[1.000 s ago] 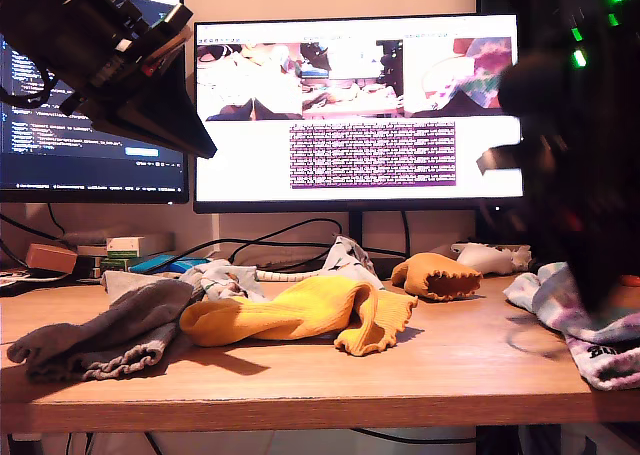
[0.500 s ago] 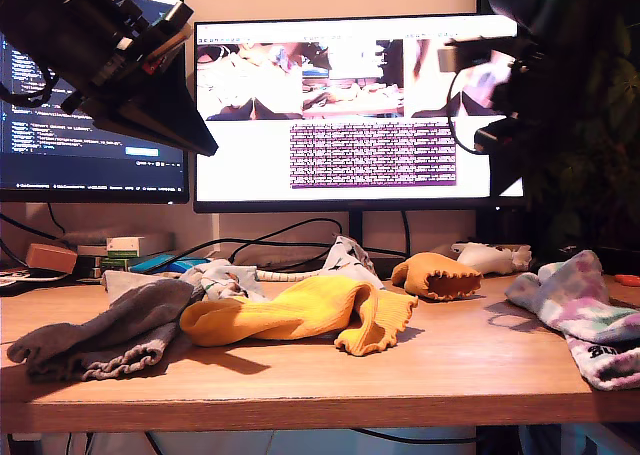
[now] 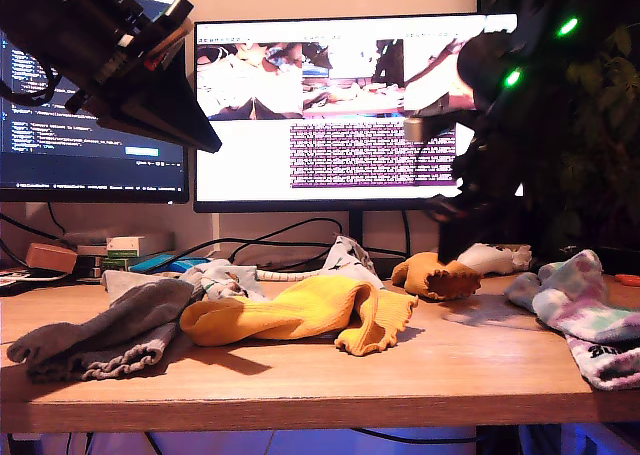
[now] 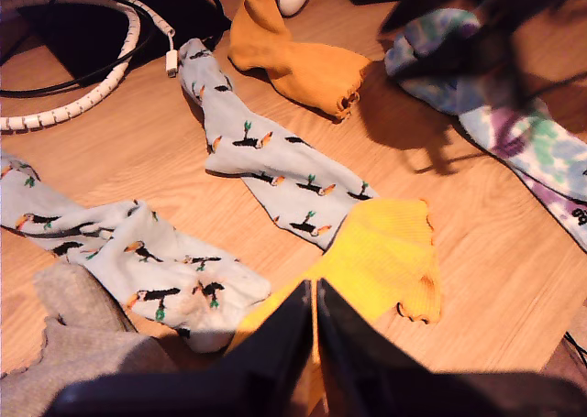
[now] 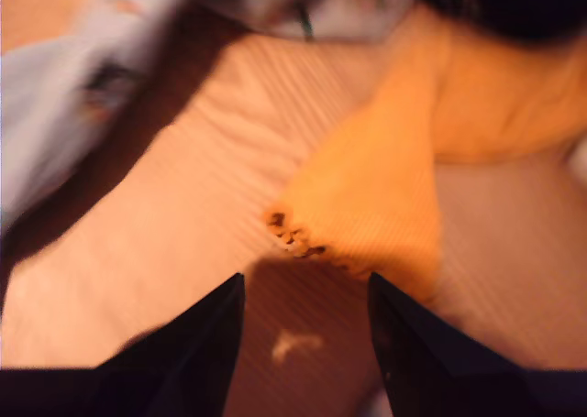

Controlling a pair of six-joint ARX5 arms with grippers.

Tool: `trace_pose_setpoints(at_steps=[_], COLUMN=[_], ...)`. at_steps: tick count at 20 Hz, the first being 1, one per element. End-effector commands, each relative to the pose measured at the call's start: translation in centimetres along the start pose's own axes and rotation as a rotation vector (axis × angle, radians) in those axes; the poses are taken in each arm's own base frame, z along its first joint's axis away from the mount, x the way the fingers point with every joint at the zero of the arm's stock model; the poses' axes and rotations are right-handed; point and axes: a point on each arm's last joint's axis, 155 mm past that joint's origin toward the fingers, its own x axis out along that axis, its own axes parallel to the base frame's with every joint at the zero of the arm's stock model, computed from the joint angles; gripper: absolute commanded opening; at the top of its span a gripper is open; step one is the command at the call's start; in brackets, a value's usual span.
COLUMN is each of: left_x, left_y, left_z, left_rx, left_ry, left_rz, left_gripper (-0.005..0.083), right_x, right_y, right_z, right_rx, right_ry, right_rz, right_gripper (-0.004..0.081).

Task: Pair up the socks based on colour and pattern, by placing them on top of one another

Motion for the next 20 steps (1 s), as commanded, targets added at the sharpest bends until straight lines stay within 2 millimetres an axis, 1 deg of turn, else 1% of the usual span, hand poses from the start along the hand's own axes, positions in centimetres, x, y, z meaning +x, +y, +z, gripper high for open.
trace_pose_setpoints(at_steps=[1, 5, 7, 11, 14, 15, 16, 17, 19, 20], left_x=[0.0, 0.1, 0.0, 0.0, 0.1, 0.5, 1.1, 1.9, 3.8, 4.7], left_y=[-0.3, -0.5, -0.8, -1.1, -1.2, -1.1, -0.9, -0.6, -0.1, 0.2], left_z=[-0.4, -0.1, -0.1, -0.1, -0.2, -0.2, -0.3, -0.5, -1.3, -1.7], left_rx=[0.001, 0.004, 0.012, 0.030, 0.030, 0.045, 0.064, 0.069, 0.177, 0.179], left_ry=[-0.005, -0.014, -0.016, -0.016, -0.015, -0.017, -0.019, -0.018, -0.010, -0.008], left_rz=[-0.013, -0.021, -0.040, -0.058, -0.064, -0.063, -0.062, -0.062, -0.062, -0.064], left_gripper=[-0.0022, -0.0022, -0.0022, -0.0022, -0.0022, -0.0020, -0.0002, 0.0050, 0.0232, 0.0304], right_x=[-0.1, 1.7, 2.9, 4.9, 6.0, 6.0, 6.0, 6.0, 5.9, 5.9], right_y=[-1.2, -2.4, -2.3, -1.0, -0.9, -1.1, -1.3, -1.5, -2.0, -2.1], right_z=[2.8, 4.7, 5.0, 4.5, 3.0, 2.6, 2.4, 2.4, 2.1, 2.1], right_rx=[0.057, 0.160, 0.196, 0.256, 0.293, 0.300, 0.304, 0.307, 0.361, 0.392], right_ry=[-0.043, -0.021, -0.004, 0.018, 0.058, 0.067, 0.070, 0.068, 0.074, 0.076], right_rz=[-0.019, -0.004, 0.035, 0.133, 0.146, 0.146, 0.145, 0.142, 0.134, 0.132], right_gripper=[0.0389, 0.0411, 0.0412, 0.0412, 0.0411, 0.0408, 0.0378, 0.0301, 0.0029, -0.0010])
